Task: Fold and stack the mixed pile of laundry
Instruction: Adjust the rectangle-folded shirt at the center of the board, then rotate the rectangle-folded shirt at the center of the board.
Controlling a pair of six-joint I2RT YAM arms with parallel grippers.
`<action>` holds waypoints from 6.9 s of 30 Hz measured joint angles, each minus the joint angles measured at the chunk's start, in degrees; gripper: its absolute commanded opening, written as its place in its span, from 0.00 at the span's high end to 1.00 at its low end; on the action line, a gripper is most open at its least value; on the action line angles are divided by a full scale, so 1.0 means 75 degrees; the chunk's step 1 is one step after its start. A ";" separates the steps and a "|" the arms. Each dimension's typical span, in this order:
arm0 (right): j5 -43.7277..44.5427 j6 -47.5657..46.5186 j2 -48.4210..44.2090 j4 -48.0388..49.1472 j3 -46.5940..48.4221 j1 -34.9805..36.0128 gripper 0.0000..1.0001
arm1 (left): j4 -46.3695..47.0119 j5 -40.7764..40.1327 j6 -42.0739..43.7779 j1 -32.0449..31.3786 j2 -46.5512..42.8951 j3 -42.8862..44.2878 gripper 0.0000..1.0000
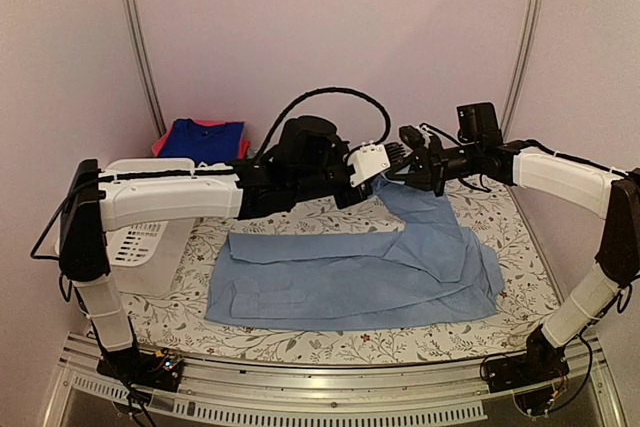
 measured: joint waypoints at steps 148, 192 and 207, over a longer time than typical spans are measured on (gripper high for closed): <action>0.5942 -0.4724 0.3293 -0.4138 0.2515 -0.0621 0.50 | -0.4843 0.0950 -0.7236 0.3182 0.1792 -0.0557 0.56; 0.4782 -0.4660 0.5091 -0.3214 0.3051 -0.0108 0.63 | -0.3407 0.2812 -0.9066 0.3354 -0.0399 -0.2113 0.20; 0.4986 -0.4794 0.3395 -0.3678 0.2792 -0.0414 0.50 | -0.2751 0.3544 -0.8973 0.3430 -0.1023 -0.3016 0.20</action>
